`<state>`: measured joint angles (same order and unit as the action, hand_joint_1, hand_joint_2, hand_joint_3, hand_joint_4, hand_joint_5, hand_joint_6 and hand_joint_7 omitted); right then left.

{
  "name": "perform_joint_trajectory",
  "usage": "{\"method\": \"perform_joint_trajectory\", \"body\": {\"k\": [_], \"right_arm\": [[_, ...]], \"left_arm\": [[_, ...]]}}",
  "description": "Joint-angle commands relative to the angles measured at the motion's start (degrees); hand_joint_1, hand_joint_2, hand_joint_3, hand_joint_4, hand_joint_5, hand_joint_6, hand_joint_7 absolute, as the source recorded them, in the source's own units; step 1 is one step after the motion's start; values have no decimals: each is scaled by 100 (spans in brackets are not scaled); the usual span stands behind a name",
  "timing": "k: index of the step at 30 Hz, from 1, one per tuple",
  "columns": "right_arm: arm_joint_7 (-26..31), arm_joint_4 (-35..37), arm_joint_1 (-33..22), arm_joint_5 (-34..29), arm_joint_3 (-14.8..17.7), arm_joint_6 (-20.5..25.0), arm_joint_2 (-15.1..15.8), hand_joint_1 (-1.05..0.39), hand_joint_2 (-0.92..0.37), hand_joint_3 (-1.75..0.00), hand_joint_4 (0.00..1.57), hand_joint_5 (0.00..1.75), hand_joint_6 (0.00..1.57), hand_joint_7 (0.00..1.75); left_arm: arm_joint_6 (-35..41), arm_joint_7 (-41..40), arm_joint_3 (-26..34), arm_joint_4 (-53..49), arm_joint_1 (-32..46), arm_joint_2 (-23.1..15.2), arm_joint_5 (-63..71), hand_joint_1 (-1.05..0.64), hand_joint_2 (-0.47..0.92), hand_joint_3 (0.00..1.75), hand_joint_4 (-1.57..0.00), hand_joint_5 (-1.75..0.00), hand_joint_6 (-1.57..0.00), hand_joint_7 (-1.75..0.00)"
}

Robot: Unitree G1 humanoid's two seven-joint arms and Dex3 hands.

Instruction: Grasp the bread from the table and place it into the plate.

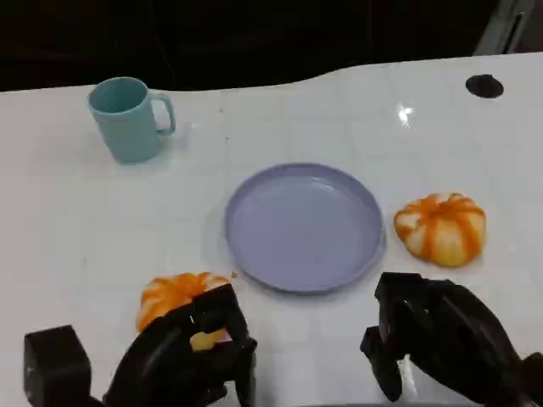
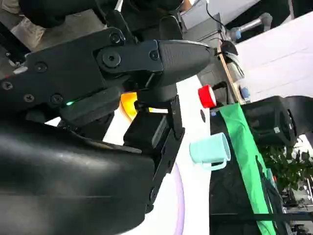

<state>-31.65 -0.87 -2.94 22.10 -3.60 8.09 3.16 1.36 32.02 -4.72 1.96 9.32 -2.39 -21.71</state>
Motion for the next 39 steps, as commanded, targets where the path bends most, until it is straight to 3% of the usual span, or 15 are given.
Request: {"method": "perform_joint_trajectory", "body": {"k": [1,20,26,34,36,39], "right_arm": [[22,-60,-31,-23,16,-22,48,-96,-92,-32,127,158,112,144],[34,-88,-33,-34,18,-18,57,-96,-92,-33,124,162,108,148],[19,-80,-27,-15,32,-54,44,-94,-92,-34,123,162,107,148],[54,-97,-4,-41,14,-29,45,-94,-92,-34,124,161,108,148],[59,-90,-3,-53,10,-37,46,-95,-92,-34,125,161,108,149],[83,-140,-14,-59,0,8,62,-95,-92,-34,124,161,107,149]], "left_arm": [[-156,96,53,-50,-24,-73,2,-59,92,34,-88,-175,-65,-175],[-237,109,74,-82,-45,-54,-17,-60,92,33,-89,-175,-65,-175],[-413,107,179,-21,-53,45,-150,-62,92,35,-83,-175,-58,-174],[-1456,-89,309,27,-254,-130,565,-65,92,33,-41,-172,-36,-135],[-1973,-171,320,-27,-354,-293,1023,-63,92,31,-35,-156,-28,-112],[-2287,-432,354,80,-439,-504,1598,-59,92,20,-31,-130,-35,-70]]}}
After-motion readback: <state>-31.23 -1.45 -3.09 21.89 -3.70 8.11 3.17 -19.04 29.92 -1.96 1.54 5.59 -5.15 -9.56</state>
